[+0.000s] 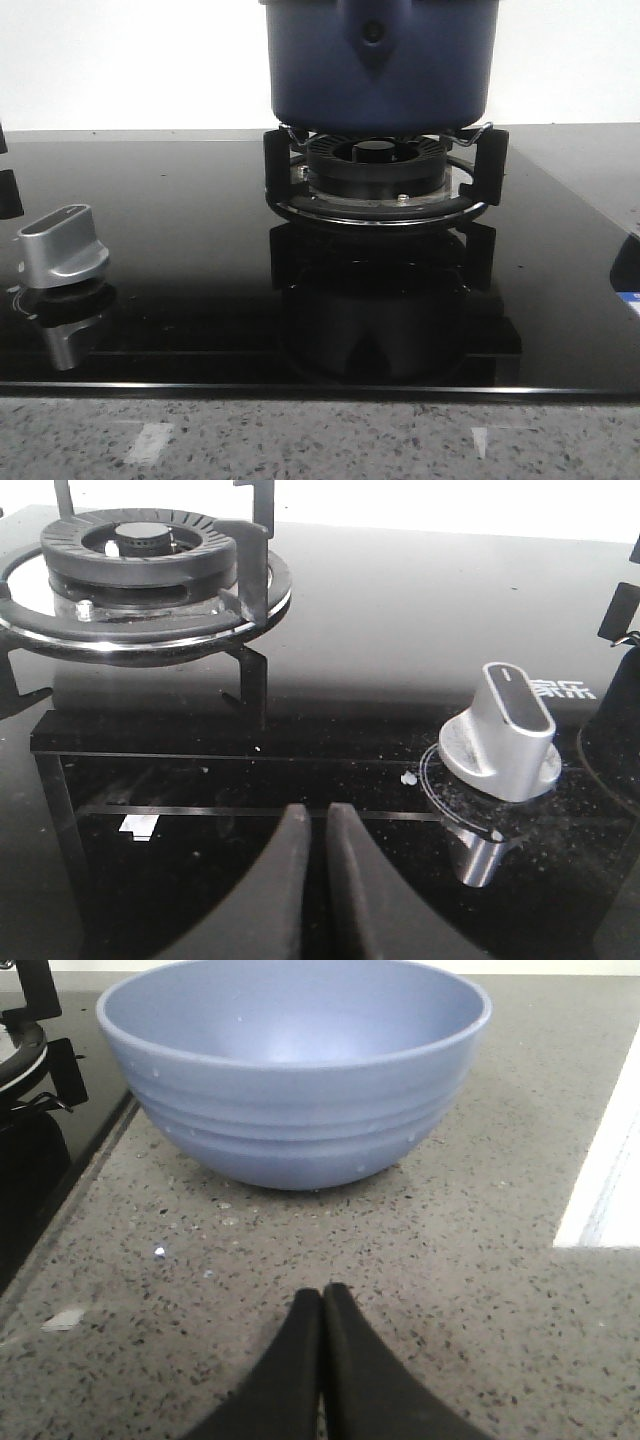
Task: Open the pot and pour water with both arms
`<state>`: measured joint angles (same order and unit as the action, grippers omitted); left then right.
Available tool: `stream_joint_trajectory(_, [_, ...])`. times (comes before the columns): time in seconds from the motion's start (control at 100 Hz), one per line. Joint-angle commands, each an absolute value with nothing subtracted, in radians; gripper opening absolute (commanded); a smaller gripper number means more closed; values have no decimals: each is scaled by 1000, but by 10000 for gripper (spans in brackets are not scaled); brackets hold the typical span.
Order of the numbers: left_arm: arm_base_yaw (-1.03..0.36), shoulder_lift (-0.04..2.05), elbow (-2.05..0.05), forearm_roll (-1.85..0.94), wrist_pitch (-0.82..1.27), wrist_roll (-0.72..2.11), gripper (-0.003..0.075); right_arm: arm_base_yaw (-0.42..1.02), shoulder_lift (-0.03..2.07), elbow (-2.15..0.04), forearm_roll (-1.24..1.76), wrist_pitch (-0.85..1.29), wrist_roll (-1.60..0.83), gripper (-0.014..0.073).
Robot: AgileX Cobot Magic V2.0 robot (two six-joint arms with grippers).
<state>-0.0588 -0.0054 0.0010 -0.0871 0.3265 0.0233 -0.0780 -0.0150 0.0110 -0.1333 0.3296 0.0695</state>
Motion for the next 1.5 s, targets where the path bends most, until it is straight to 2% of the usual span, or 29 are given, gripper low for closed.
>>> stream_joint_trajectory(0.0, [-59,-31,32,-100,275,15,-20,-86,-29,38,-140,283,68,-68])
stream_joint_trajectory(0.84, [-59,-31,32,-100,275,15,-20,-86,-29,37,-140,271,68,-68])
stream_joint_trajectory(1.04, [-59,-31,32,-105,273,15,-20,-86,-29,37,-160,130,68,-68])
stream_joint_trajectory(1.17, [-59,-31,32,-285,248,15,-20,-86,-29,37,-30,-78,68,-68])
stream_joint_trajectory(1.27, [-59,-31,32,-368,140,15,-20,-86,-29,37,128,-193,68,-68])
stream_joint_trajectory(1.49, [-59,-31,32,-761,54,15,-20,-86,-29,37,491,-224,93,-68])
